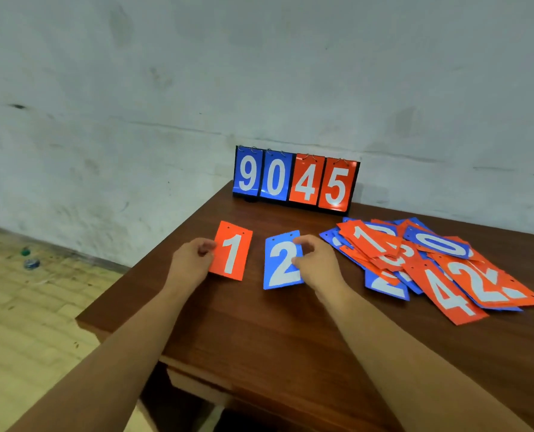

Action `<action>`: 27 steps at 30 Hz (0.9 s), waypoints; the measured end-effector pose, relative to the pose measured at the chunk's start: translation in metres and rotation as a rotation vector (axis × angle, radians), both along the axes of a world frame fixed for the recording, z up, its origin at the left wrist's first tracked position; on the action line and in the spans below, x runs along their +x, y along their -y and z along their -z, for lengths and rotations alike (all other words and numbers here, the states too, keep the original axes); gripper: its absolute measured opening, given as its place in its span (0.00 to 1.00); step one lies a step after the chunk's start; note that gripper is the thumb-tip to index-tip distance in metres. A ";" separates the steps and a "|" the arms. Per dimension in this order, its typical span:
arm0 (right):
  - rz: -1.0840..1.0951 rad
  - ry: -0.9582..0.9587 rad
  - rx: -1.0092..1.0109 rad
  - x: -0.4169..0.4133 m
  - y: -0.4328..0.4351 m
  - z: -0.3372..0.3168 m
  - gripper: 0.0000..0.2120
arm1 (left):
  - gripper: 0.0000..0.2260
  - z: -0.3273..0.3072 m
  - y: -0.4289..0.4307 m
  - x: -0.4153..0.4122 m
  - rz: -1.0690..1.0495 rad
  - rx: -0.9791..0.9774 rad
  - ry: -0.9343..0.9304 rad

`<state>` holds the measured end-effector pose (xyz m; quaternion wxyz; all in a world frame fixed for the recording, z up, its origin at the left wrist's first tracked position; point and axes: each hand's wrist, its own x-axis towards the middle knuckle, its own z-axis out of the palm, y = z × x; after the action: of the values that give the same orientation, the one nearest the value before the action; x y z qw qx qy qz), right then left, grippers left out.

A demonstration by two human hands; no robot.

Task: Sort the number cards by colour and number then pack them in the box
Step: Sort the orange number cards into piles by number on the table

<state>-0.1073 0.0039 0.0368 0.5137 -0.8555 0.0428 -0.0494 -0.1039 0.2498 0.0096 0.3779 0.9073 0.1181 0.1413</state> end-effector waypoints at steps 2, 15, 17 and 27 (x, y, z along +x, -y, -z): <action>-0.037 0.073 -0.138 0.005 -0.017 0.008 0.14 | 0.13 0.003 -0.010 0.004 0.008 0.069 0.003; -0.070 0.108 -0.155 -0.007 -0.031 0.028 0.07 | 0.14 0.011 -0.034 0.030 0.141 0.338 -0.012; -0.092 0.102 -0.076 -0.015 -0.035 0.023 0.06 | 0.14 0.004 -0.031 0.018 0.132 0.308 0.089; -0.342 0.072 -0.024 -0.061 -0.094 0.013 0.05 | 0.14 -0.006 -0.044 -0.058 0.191 -0.239 -0.014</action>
<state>-0.1682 0.0977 0.0235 0.5056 -0.8540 -0.1223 0.0074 -0.1618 0.2936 0.0154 0.4942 0.8639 0.0498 0.0832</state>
